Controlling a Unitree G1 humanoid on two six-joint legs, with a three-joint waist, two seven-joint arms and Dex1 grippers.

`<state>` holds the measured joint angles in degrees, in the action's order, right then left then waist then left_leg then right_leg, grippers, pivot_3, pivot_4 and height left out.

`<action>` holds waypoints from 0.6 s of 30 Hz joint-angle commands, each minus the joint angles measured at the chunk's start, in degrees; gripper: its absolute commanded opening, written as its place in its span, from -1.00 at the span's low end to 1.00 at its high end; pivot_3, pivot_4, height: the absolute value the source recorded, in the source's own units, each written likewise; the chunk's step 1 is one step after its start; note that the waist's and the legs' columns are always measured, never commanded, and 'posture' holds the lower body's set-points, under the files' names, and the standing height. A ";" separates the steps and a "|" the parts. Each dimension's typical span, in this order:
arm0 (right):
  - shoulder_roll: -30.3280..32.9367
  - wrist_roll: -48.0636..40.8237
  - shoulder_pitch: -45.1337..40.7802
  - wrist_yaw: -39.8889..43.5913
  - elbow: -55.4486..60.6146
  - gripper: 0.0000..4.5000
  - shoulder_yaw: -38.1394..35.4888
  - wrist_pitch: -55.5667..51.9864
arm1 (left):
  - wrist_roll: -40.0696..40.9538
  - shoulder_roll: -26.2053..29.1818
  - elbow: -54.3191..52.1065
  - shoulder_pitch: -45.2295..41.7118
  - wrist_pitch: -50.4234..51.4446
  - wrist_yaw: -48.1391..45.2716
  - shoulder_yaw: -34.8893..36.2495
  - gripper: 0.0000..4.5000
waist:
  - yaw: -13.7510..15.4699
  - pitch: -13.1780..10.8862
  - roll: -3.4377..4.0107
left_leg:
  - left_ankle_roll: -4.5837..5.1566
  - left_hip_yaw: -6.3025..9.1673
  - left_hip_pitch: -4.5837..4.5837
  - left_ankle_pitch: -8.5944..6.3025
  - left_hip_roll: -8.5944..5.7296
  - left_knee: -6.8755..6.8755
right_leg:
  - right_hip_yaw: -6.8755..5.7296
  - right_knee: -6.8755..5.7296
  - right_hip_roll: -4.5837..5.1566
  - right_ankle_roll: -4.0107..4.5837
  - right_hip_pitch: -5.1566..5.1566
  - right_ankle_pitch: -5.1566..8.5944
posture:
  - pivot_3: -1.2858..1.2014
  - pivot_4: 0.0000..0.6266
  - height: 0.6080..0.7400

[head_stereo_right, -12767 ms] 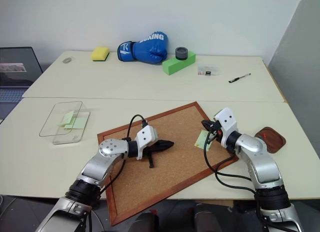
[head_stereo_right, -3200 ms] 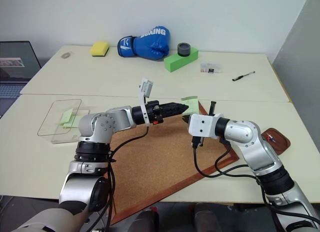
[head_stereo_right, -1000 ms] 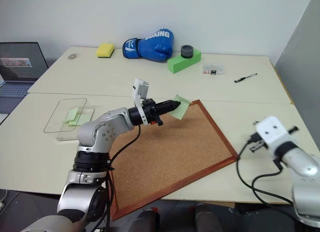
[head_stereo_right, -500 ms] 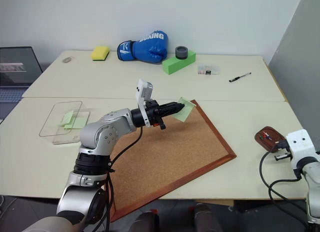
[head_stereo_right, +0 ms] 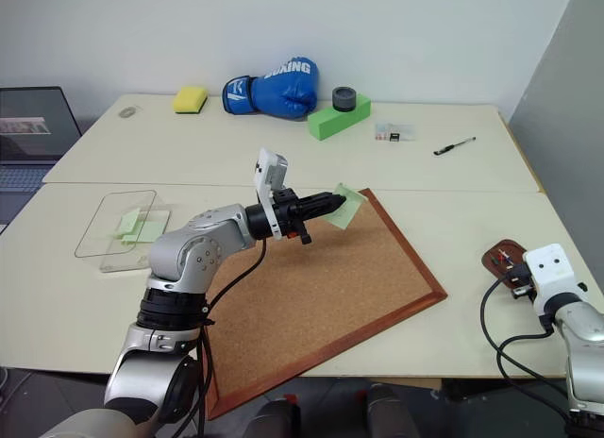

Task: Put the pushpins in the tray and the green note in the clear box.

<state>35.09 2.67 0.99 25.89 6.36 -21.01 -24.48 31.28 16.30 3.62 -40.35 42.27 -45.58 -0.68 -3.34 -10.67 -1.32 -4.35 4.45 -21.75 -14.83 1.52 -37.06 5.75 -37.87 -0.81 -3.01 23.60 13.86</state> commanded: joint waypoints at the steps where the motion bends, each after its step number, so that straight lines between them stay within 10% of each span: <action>1: 0.70 -1.49 -1.18 -0.76 0.65 0.04 -1.14 0.17 | -0.15 0.58 -0.86 -0.56 -1.22 -0.08 0.41 -1.00 | 0.00 0.00 0.00 | 0.00 0.00 0.00 0.00 0.00 0.00 | 0.00 0.00 0.00 0.00 0.00 0.00 | 0.03 -0.52 1.00; 9: -0.08 -5.36 -1.58 -1.35 1.30 0.95 -2.94 -2.18 | -0.41 0.99 0.19 -1.13 -1.83 -0.42 0.30 -1.00 | 0.01 0.00 0.00 | 0.00 0.00 0.00 0.00 0.00 0.00 | 0.00 0.00 0.00 0.00 0.00 0.00 | 0.03 -0.52 1.00; 18: -0.73 -12.31 -1.74 -0.33 3.02 0.98 -4.11 -5.24 | -1.04 1.12 1.43 -1.86 -2.67 -0.93 0.24 -1.00 | 0.01 0.00 0.00 | 0.00 0.00 -0.01 0.00 0.00 0.00 | 0.00 0.00 0.00 0.00 0.00 0.00 | 0.03 -0.52 1.00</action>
<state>34.50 -7.43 -0.04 25.22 6.71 -22.83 -28.98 30.25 17.06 5.36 -40.74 40.83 -45.77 -0.68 -3.33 -10.67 -1.32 -4.34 4.45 -21.76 -14.84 1.52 -37.06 5.75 -37.87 -0.81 -3.00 23.60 13.86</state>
